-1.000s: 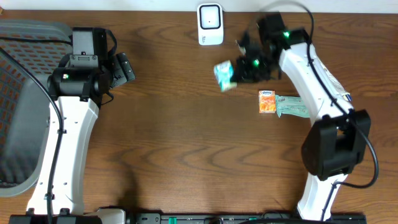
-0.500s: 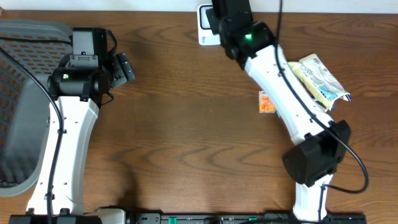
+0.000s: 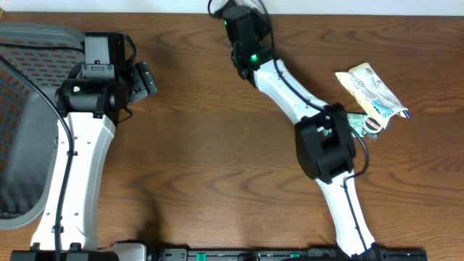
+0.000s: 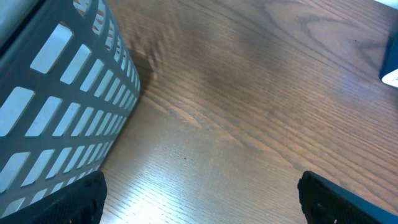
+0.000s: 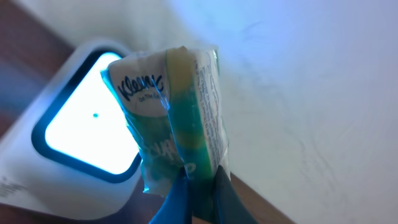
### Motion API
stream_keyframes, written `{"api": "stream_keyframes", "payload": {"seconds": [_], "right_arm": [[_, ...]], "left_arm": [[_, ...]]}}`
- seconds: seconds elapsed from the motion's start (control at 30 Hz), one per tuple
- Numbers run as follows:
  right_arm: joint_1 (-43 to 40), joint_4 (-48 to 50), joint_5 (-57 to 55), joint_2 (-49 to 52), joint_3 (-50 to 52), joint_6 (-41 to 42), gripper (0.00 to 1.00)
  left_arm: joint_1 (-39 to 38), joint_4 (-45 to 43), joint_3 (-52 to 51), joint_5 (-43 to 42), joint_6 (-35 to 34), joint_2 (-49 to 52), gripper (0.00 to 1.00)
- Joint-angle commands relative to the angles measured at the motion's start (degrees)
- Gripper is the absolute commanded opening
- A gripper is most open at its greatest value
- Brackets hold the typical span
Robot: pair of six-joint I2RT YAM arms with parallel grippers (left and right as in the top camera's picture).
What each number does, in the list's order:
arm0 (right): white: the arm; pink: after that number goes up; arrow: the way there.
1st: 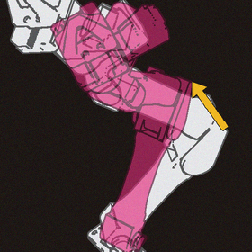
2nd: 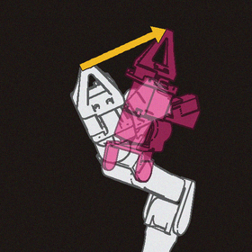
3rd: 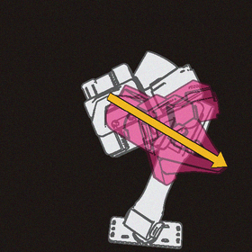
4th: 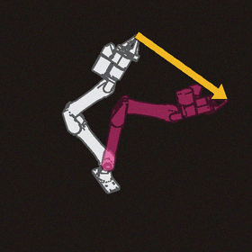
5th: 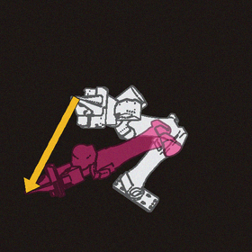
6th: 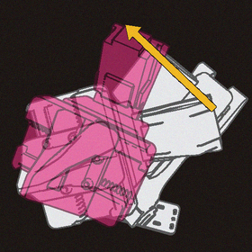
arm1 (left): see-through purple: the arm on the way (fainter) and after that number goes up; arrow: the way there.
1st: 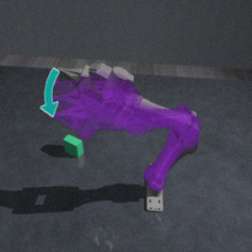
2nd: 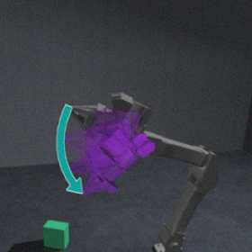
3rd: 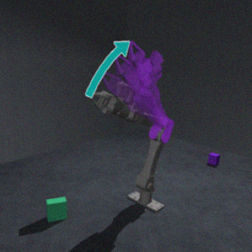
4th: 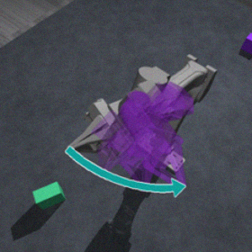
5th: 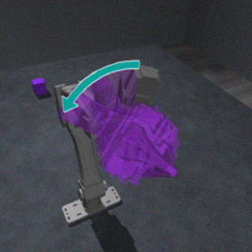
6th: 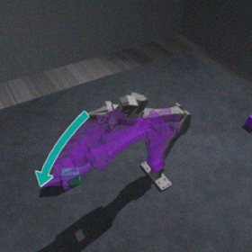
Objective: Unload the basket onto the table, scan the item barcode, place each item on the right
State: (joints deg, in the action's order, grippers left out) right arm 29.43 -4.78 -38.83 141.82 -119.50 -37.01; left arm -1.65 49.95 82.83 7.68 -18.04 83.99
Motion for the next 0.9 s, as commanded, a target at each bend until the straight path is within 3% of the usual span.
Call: {"api": "stream_keyframes", "payload": {"seconds": [0.0,0.63,0.77,0.87], "right_arm": [[0.42,1.33,-3.52,0.70,-0.57,-5.53,0.01],[1.25,1.29,-4.76,-0.20,-0.57,-8.90,0.01],[1.42,-0.37,-4.46,-2.67,-0.57,-4.72,0.01],[1.29,-7.13,-0.72,-6.84,-0.57,2.01,0.01]], "left_arm": [[0.13,0.17,0.92,0.72,-0.26,-0.17,0.98],[0.13,0.17,0.92,0.72,-0.24,-0.17,0.98],[0.13,0.17,0.92,0.72,-0.26,-0.17,0.98],[0.13,0.17,0.92,0.72,-0.26,-0.17,0.98]]}}
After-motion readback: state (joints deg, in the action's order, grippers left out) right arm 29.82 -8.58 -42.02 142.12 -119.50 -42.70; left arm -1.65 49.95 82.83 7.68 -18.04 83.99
